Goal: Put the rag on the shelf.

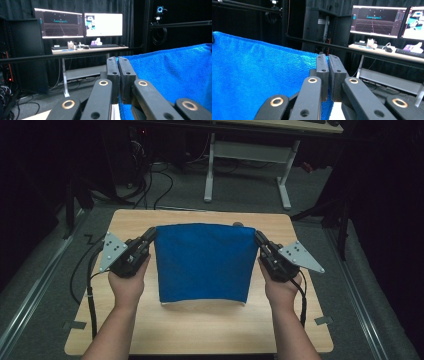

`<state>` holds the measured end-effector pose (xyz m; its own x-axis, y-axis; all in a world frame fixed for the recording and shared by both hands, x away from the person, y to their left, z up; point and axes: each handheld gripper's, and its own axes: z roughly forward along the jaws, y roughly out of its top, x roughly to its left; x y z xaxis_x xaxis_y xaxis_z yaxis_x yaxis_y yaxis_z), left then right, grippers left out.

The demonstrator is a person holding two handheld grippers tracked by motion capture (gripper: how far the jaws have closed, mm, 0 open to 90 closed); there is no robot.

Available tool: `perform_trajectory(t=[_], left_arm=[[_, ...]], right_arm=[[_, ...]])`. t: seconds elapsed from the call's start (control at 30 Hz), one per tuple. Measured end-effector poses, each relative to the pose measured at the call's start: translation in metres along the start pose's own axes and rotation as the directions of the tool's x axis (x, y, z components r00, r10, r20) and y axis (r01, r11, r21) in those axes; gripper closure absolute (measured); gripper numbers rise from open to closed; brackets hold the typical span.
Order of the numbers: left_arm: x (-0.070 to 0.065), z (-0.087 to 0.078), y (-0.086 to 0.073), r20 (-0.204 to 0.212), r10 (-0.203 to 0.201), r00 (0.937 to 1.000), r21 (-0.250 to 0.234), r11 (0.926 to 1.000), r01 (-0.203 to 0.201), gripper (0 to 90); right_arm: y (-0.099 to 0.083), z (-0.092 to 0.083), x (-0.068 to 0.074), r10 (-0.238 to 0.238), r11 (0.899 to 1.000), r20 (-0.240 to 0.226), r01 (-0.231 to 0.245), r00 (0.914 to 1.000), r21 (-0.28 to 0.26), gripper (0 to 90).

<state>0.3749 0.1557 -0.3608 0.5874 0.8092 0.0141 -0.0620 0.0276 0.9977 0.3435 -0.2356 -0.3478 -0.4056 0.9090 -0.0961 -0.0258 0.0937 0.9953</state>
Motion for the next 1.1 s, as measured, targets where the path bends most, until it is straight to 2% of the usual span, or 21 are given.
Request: perform_trajectory(t=[0.07,0.3,0.5,0.63,0.67,0.77,0.8,0.9,1.1], left_arm=[[0.000,0.001,0.004,-0.001,0.006,1.0000,-0.010,0.9999,-0.006,88.6],[0.003,0.007,0.008,0.003,0.026,0.9997,-0.007,0.9996,-0.025,88.6],[0.010,0.025,0.011,0.009,0.051,0.9986,0.022,0.9984,-0.052,88.6],[0.016,0.041,0.011,-0.006,0.063,0.9980,0.051,0.9967,-0.062,88.6],[0.020,0.049,0.010,-0.010,0.049,0.9987,0.062,0.9969,-0.049,88.6],[0.024,0.056,0.009,-0.020,0.037,0.9991,0.080,0.9962,-0.035,88.7],[0.026,0.063,0.008,-0.031,0.048,0.9984,0.093,0.9946,-0.045,88.8],[0.028,0.068,0.007,-0.039,0.062,0.9973,0.093,0.9939,-0.059,88.7],[0.035,0.084,0.004,-0.044,0.057,0.9974,0.111,0.9925,-0.052,88.7]], right_arm=[[0.005,0.001,-0.001,-0.003,1.000,0.002,0.003,1.0000,-0.010,88.4],[0.008,0.004,-0.005,0.009,1.000,0.005,-0.009,0.9999,-0.008,88.4],[0.012,0.013,-0.016,0.030,1.000,0.013,-0.030,0.9995,0.009,88.4],[0.013,0.022,-0.024,0.049,0.999,0.018,-0.050,0.9986,0.015,88.4],[0.013,0.027,-0.028,0.046,0.999,0.027,-0.047,0.9986,0.017,88.4],[0.012,0.033,-0.031,0.054,0.998,0.030,-0.054,0.9981,0.017,88.4],[0.011,0.040,-0.035,0.055,0.998,0.035,-0.056,0.9978,0.027,88.4],[0.010,0.047,-0.038,0.059,0.998,0.039,-0.060,0.9975,0.033,88.4],[0.011,0.067,-0.050,0.059,0.997,0.059,-0.062,0.9965,0.044,88.5]])
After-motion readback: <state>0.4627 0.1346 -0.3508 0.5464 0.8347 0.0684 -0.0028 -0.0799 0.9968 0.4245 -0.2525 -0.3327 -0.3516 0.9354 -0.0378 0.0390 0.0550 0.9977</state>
